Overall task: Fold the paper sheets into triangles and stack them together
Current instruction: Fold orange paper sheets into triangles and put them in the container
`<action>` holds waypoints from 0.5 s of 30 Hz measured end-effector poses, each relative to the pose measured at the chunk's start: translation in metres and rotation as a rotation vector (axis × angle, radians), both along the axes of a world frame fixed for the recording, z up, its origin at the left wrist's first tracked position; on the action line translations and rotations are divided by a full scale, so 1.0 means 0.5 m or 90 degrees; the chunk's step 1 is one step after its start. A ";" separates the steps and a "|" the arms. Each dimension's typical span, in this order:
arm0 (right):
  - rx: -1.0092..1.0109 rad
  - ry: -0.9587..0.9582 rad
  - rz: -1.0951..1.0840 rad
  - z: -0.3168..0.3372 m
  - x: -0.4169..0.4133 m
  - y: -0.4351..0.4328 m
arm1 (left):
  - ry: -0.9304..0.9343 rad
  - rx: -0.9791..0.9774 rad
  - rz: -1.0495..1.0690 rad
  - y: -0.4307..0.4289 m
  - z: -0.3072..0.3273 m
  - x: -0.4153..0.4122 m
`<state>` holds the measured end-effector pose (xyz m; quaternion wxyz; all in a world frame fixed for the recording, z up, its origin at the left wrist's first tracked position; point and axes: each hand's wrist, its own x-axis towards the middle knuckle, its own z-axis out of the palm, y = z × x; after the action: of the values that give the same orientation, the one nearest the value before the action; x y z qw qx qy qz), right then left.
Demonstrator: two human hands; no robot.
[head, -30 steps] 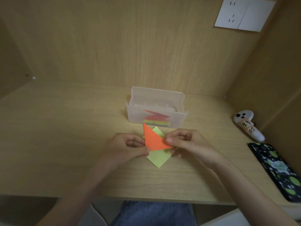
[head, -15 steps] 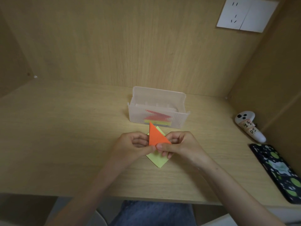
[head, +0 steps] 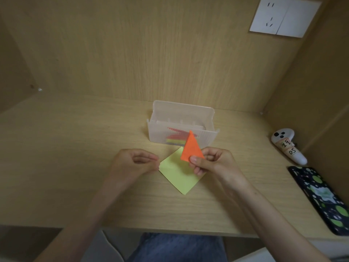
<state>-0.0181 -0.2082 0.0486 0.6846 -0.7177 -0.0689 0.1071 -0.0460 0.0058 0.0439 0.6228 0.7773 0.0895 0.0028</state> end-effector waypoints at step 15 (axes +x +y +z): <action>-0.147 -0.136 -0.039 0.044 0.014 0.008 | -0.037 -0.025 -0.124 -0.062 0.004 0.029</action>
<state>-0.0109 -0.2040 0.0706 0.5894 -0.8006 -0.1066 0.0160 -0.0316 -0.0253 0.0458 0.6375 0.7696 -0.0046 -0.0372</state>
